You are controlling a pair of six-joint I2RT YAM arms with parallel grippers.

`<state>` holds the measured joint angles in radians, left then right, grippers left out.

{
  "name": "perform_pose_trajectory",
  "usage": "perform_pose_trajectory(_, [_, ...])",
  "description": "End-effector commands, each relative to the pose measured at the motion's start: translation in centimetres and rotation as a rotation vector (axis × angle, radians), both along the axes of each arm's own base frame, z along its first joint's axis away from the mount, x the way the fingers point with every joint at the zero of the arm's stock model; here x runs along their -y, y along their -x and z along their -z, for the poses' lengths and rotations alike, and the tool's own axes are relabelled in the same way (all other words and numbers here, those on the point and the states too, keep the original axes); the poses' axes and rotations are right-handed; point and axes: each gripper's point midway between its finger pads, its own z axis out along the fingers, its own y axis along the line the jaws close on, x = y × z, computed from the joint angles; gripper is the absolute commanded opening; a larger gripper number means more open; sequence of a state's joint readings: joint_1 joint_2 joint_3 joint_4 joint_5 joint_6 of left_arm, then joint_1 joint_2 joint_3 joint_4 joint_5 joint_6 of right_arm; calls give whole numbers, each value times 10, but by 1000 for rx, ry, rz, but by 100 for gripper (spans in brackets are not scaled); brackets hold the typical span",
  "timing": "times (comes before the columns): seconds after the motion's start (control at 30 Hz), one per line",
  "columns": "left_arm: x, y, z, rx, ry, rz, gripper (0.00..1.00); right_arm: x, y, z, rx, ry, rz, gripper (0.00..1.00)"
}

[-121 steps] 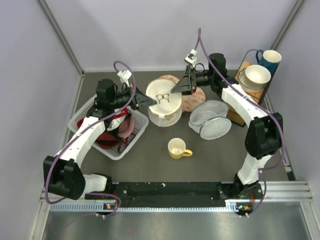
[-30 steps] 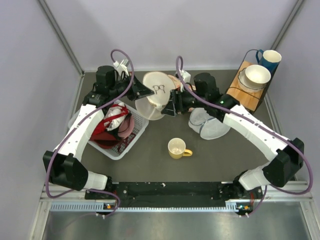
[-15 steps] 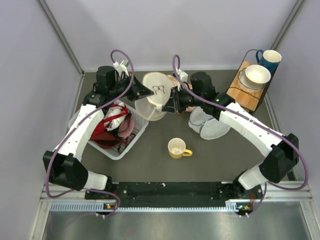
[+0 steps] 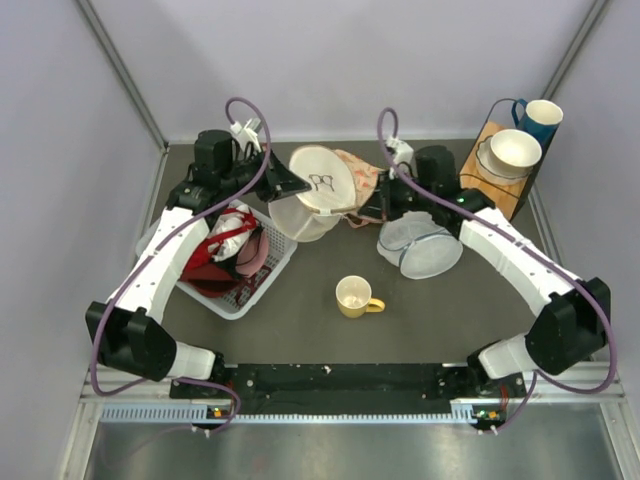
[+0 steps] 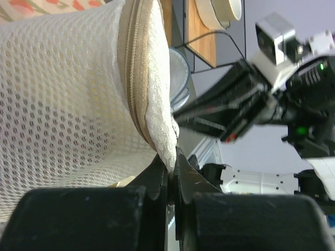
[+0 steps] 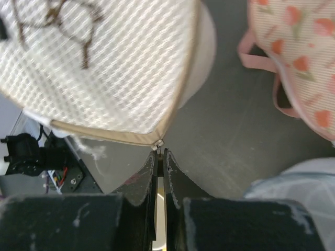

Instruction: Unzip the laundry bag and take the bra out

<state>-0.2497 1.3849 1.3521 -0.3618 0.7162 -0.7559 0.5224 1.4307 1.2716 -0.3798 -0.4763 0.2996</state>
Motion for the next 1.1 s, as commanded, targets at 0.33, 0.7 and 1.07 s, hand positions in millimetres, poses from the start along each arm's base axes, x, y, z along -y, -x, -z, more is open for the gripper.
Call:
perform_pose_trajectory(0.33, [28, 14, -29, 102, 118, 193, 0, 70, -28, -17, -6, -11, 239, 87])
perform_pose_trajectory(0.7, [39, 29, -37, 144, 131, 312, 0, 23, -31, -74, -60, -343, -45, 89])
perform_pose_trajectory(1.07, [47, -14, -13, 75, 38, 284, 55, 17, -46, -74, -142, -476, 49, 0])
